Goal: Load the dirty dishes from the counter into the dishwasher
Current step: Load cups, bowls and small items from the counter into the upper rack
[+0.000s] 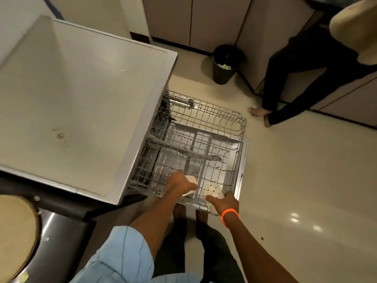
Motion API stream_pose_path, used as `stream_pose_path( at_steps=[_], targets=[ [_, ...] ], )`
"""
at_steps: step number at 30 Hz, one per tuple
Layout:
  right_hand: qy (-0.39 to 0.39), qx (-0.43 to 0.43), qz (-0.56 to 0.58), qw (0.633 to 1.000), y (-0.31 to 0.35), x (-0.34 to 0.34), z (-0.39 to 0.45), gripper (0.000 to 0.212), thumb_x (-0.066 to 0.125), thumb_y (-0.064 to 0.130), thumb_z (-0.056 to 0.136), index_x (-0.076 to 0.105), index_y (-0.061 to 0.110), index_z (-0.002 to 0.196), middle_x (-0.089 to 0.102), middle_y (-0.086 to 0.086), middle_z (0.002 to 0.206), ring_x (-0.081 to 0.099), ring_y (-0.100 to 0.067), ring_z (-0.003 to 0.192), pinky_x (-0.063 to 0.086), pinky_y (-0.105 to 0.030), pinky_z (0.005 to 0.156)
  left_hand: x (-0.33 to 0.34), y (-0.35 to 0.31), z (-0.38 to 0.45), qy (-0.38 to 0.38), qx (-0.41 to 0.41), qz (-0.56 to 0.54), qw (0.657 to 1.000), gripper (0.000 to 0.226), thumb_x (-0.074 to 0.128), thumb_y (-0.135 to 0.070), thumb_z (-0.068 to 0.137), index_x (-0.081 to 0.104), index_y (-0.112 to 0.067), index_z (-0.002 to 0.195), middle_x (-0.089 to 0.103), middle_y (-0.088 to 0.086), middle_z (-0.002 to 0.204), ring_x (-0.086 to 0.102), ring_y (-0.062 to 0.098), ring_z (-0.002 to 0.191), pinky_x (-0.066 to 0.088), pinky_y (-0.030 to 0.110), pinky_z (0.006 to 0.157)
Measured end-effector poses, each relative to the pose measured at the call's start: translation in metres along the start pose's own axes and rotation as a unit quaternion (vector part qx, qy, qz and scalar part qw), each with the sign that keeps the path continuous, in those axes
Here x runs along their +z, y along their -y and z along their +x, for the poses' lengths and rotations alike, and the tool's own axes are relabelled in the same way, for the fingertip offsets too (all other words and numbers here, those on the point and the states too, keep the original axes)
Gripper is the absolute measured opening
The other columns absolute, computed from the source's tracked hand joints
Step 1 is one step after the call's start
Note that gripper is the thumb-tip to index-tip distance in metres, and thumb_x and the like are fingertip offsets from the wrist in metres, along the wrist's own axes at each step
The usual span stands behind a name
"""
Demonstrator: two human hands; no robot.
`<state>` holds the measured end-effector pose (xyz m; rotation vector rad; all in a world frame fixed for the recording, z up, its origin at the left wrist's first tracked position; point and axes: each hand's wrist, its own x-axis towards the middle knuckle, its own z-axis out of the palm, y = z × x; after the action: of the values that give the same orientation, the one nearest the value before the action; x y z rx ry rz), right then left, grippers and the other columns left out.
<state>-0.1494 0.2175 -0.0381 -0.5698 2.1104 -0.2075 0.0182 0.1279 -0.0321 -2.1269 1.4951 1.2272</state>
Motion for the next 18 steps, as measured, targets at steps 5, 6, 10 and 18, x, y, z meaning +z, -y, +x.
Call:
stream_pose_path(
  at_steps=[5, 6, 10, 18],
  targets=[
    [0.005, -0.034, -0.091, 0.995, -0.003, 0.024, 0.030, 0.097, 0.076, 0.067, 0.049, 0.050, 0.015, 0.127, 0.058, -0.012, 0.120, 0.059, -0.032, 0.109, 0.057, -0.044, 0.088, 0.027, -0.005, 0.023, 0.002, 0.027, 0.085, 0.996, 0.085, 0.086, -0.056, 0.068, 0.052, -0.017, 0.134, 0.057, 0.011, 0.130, 0.059, 0.029, 0.117, 0.057, 0.040, 0.092],
    [0.007, -0.037, -0.113, 0.993, -0.002, 0.029, 0.035, 0.098, 0.076, 0.066, 0.051, 0.047, 0.015, 0.130, 0.056, -0.013, 0.122, 0.057, -0.033, 0.111, 0.055, -0.044, 0.091, 0.032, -0.004, 0.028, 0.005, 0.030, 0.094, 0.995, 0.086, 0.087, -0.056, 0.068, 0.051, -0.018, 0.136, 0.057, 0.011, 0.130, 0.058, 0.029, 0.117, 0.056, 0.041, 0.093],
    [0.001, -0.045, -0.199, 0.979, 0.005, 0.043, 0.047, 0.095, 0.077, 0.062, 0.064, 0.040, 0.014, 0.138, 0.050, -0.013, 0.131, 0.051, -0.034, 0.122, 0.049, -0.043, 0.100, 0.048, 0.002, 0.047, 0.016, 0.039, 0.096, 0.995, 0.086, 0.088, -0.052, 0.068, 0.048, -0.021, 0.138, 0.054, 0.012, 0.128, 0.057, 0.030, 0.116, 0.058, 0.043, 0.092],
    [-0.044, -0.067, -0.262, 0.962, 0.005, 0.067, 0.066, 0.095, 0.070, 0.072, 0.070, 0.040, 0.014, 0.138, 0.047, -0.012, 0.135, 0.042, -0.033, 0.127, 0.048, -0.044, 0.096, 0.066, 0.001, 0.063, 0.006, 0.085, 0.134, 0.987, 0.089, 0.082, -0.054, 0.074, 0.040, -0.019, 0.145, 0.040, 0.014, 0.143, 0.043, 0.034, 0.132, 0.051, 0.047, 0.104]
  ],
)
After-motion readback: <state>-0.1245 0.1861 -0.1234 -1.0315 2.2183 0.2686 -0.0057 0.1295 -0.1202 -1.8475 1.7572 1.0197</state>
